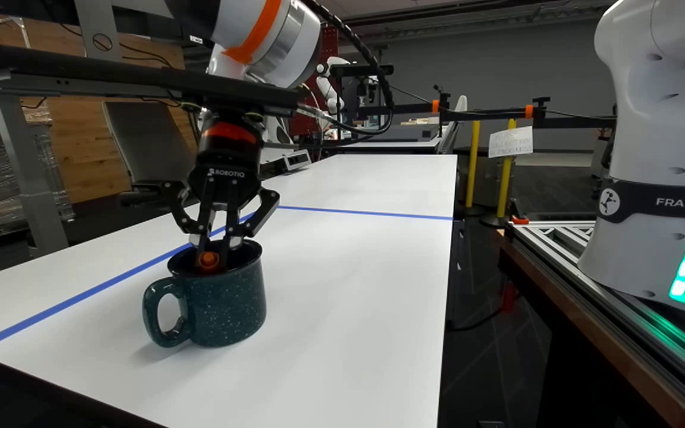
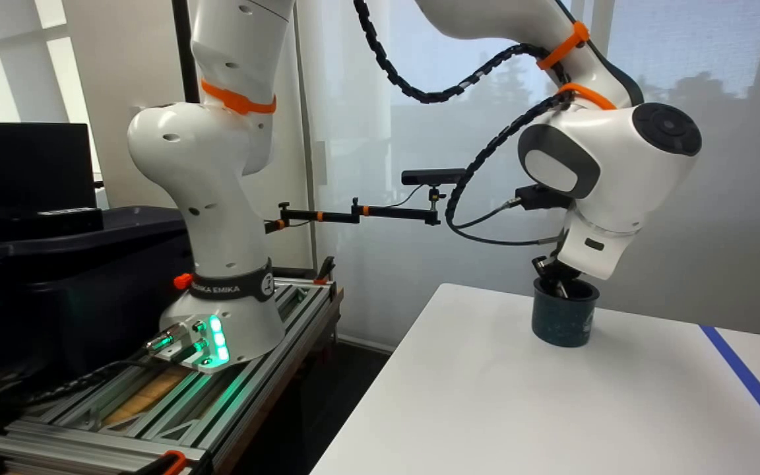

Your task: Remove the marker from the mug

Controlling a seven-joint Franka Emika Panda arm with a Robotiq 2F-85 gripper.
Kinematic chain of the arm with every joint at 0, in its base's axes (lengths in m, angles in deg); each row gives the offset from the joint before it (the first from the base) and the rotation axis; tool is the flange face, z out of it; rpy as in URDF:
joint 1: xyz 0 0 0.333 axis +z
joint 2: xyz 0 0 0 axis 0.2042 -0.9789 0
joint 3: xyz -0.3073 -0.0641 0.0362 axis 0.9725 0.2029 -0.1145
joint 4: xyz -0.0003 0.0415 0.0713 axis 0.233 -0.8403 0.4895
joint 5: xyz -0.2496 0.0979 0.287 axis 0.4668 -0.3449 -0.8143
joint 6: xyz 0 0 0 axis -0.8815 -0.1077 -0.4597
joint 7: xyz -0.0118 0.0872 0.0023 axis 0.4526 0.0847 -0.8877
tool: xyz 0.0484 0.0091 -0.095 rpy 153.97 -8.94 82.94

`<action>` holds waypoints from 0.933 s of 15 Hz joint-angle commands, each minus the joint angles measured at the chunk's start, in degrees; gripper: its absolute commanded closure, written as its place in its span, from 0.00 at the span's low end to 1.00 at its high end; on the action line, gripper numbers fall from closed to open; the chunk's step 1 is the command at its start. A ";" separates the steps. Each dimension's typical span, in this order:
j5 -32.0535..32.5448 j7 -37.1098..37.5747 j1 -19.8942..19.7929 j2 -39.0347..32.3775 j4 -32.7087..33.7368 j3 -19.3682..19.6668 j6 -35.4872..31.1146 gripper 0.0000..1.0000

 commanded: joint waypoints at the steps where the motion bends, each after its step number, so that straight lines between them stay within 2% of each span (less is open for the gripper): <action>1: -2.83 -1.09 -0.56 2.73 -1.26 -0.07 2.14 0.95; 7: -7.58 -0.40 -2.16 9.85 -4.82 1.07 7.14 0.95; 12: -10.46 -0.14 -2.51 17.92 -10.23 2.49 3.70 0.95; 14: -9.93 -0.29 -2.08 20.87 -12.48 2.47 -0.56 0.95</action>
